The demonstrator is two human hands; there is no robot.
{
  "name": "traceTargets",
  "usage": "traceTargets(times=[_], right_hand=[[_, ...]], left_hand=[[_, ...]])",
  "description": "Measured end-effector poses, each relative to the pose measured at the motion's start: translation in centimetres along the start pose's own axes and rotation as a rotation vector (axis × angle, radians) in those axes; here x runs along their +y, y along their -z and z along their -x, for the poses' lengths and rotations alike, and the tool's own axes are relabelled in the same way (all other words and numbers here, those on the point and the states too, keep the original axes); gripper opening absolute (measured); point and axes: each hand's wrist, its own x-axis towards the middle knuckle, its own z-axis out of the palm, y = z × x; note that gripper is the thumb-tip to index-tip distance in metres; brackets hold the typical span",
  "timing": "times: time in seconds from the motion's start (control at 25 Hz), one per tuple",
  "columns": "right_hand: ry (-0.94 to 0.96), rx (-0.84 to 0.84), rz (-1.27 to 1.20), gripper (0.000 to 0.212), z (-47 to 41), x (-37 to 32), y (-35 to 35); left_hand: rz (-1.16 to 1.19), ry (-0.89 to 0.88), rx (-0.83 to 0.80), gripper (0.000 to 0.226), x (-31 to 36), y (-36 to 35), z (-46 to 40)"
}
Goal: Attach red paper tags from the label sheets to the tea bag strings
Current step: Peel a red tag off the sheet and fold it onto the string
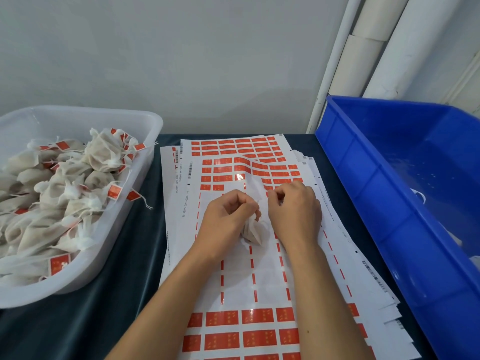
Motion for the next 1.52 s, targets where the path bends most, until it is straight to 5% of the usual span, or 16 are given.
traceTargets(times=[0.2, 0.68, 1.04, 1.28, 1.52], right_hand=[[-0.053, -0.013, -0.064, 0.027, -0.3, 0.3, -0.1], [-0.466, 0.205, -0.773, 0.017, -0.9, 0.5, 1.9], [-0.571, -0.109, -1.255, 0.011, -0.8, -0.8, 2.5], [-0.491, -0.199, -1.355, 0.026, -0.3, -1.8, 3.3], [-0.231, -0.256, -1.222, 0.017, 0.5, -2.3, 3.9]], left_hand=[[0.02, -0.01, -0.007, 0.021, 0.0, 0.1, 0.1], [0.114, 0.025, 0.098, 0.018, 0.5, 0.2, 0.3], [0.169, 0.058, 0.211, 0.016, -0.1, 0.5, -0.2], [0.131, 0.047, 0.182, 0.017, -0.4, 0.4, -0.4], [0.147, 0.027, 0.134, 0.02, -0.3, 0.5, -0.2]])
